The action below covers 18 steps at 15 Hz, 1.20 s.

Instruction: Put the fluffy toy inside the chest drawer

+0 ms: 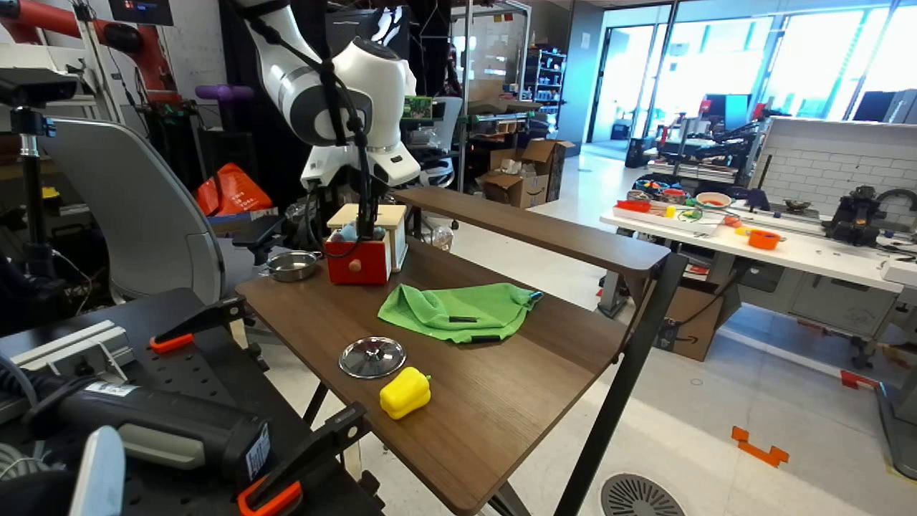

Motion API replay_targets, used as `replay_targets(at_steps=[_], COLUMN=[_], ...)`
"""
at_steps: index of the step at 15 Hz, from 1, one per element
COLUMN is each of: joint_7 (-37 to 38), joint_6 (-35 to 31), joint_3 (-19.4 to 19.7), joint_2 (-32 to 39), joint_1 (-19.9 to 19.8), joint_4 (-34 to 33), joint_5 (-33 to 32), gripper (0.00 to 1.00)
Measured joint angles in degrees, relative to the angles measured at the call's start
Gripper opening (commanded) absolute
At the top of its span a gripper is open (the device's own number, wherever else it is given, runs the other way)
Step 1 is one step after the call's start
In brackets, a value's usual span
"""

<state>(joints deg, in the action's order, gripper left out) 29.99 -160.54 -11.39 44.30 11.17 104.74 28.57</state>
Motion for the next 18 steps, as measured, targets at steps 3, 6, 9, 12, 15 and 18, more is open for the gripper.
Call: replay_targets(at_steps=[3,6,9,12,15,18], joint_7=[0.0,-0.1,-0.1,-0.1,-0.1,-0.1], joint_6=[0.9,1.5,1.5,1.5,1.5,1.5], joint_3=[0.2,0.2,0.0,-0.2,-0.2,-0.2], joint_2=[0.0,0.0,-0.3,-0.4,-0.4,-0.4], joint_1=[-0.2,-0.5,-0.6,-0.5,-0.5,-0.6], joint_4=[0.2,0.7,0.5,0.2,0.0,0.0], joint_5=[0.0,0.0,0.0,0.0,0.0,0.0], gripper=[0.93,0.51,0.28,0.04,0.00,0.32])
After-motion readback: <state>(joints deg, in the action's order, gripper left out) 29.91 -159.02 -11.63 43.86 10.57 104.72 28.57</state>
